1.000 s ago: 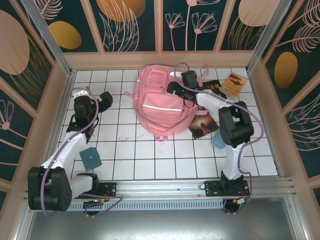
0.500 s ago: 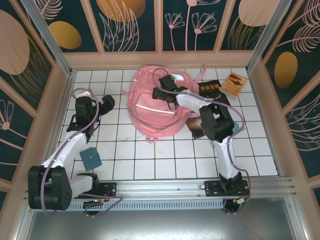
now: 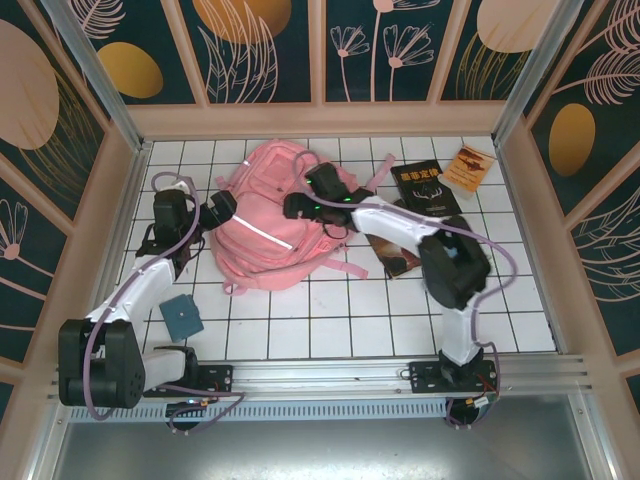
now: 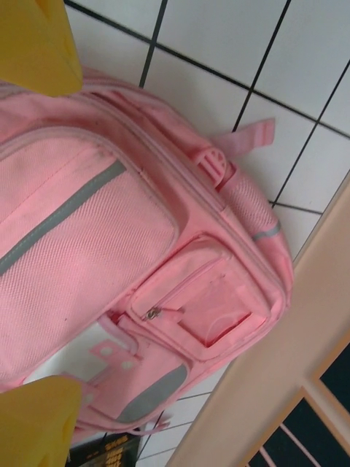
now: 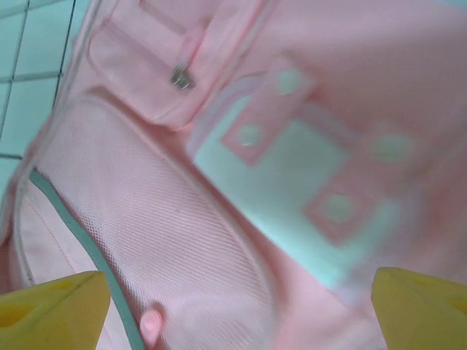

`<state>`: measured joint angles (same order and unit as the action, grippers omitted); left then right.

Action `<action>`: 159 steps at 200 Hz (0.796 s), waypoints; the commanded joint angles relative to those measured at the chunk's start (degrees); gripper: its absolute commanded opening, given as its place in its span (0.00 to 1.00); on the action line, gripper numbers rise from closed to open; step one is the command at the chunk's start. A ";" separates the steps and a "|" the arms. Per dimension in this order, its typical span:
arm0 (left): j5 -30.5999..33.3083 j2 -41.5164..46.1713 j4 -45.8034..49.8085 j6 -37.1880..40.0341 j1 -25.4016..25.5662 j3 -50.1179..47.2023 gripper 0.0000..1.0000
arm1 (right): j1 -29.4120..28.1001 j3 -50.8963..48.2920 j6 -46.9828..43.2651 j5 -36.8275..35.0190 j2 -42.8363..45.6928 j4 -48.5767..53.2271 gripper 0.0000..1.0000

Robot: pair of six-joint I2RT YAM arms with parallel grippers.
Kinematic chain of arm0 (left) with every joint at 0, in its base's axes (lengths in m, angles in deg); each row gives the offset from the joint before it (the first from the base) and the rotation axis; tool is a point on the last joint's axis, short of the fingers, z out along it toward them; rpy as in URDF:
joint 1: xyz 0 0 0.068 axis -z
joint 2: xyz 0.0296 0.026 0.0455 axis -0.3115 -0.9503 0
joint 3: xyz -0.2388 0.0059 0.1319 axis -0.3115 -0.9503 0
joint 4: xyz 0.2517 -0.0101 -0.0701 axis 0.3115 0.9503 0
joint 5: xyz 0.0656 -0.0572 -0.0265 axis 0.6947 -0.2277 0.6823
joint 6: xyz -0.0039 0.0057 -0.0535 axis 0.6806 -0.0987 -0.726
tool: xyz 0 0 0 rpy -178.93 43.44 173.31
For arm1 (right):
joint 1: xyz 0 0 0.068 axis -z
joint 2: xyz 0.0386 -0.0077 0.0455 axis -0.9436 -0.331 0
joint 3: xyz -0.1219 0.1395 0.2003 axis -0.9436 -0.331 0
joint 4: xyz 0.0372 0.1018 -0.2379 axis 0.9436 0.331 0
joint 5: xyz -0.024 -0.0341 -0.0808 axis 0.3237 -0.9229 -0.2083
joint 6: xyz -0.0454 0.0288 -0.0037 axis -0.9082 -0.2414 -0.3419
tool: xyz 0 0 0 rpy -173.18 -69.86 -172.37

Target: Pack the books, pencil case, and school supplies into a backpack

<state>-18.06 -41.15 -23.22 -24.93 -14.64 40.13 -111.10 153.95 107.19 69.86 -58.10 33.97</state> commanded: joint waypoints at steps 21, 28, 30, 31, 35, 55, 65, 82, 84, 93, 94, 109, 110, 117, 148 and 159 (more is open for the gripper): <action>-2.84 -2.04 4.66 3.02 4.40 3.65 0.93 | 7.96 -17.72 12.35 3.52 10.06 -3.75 0.86; -2.22 -2.70 5.75 3.67 5.69 4.47 0.91 | 8.68 -19.86 13.09 4.46 10.32 -5.34 0.84; -2.17 -2.89 5.99 3.84 6.02 4.69 0.90 | 8.76 -20.40 13.29 4.79 10.32 -5.76 0.83; -2.09 -2.93 6.06 3.88 6.22 4.79 0.90 | 8.73 -20.61 13.34 4.92 10.32 -6.00 0.83; -1.81 -3.44 6.47 4.11 6.84 5.29 0.89 | 8.76 -21.34 13.53 5.24 10.25 -6.75 0.82; -1.85 -6.26 7.98 4.72 9.65 7.57 0.81 | 11.33 -21.67 13.40 4.79 8.32 -8.63 0.76; -1.09 -7.71 8.83 4.54 10.64 8.64 0.78 | 11.84 -20.73 12.83 4.82 6.89 -9.23 0.71; -0.36 -10.71 10.62 3.09 11.29 10.33 0.78 | 13.09 -18.62 11.79 5.79 3.91 -10.59 0.57; -0.45 -11.11 10.90 3.05 11.29 10.62 0.77 | 13.18 -18.48 11.75 5.94 3.73 -10.66 0.56; -1.16 -13.15 11.72 3.19 11.34 11.61 0.74 | 13.75 -17.35 11.40 7.10 2.20 -11.50 0.48; -1.18 -13.47 11.78 3.25 11.39 11.67 0.74 | 13.82 -17.23 11.34 7.22 2.00 -11.55 0.47; -0.78 -17.75 13.85 3.61 11.35 13.91 0.65 | 14.47 -15.34 10.60 7.86 -0.46 -12.22 0.33; -0.69 -17.88 13.94 3.63 11.39 14.06 0.64 | 14.53 -15.18 10.54 7.90 -0.65 -12.22 0.32; -0.51 -19.87 14.49 3.72 11.40 14.62 0.62 | 14.94 -14.13 10.30 8.38 -1.83 -12.27 0.28; -0.60 -25.77 16.33 3.26 12.19 15.17 0.49 | 16.20 -9.45 7.79 10.29 -6.40 -12.83 0.17; -0.38 -26.64 17.27 2.96 12.88 14.99 0.44 | 16.55 -7.58 6.31 11.33 -8.06 -13.32 0.16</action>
<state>-19.06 -65.67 -10.56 -21.96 -3.08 54.17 -95.64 142.26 116.59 79.01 -63.08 23.51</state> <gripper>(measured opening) 0.483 0.167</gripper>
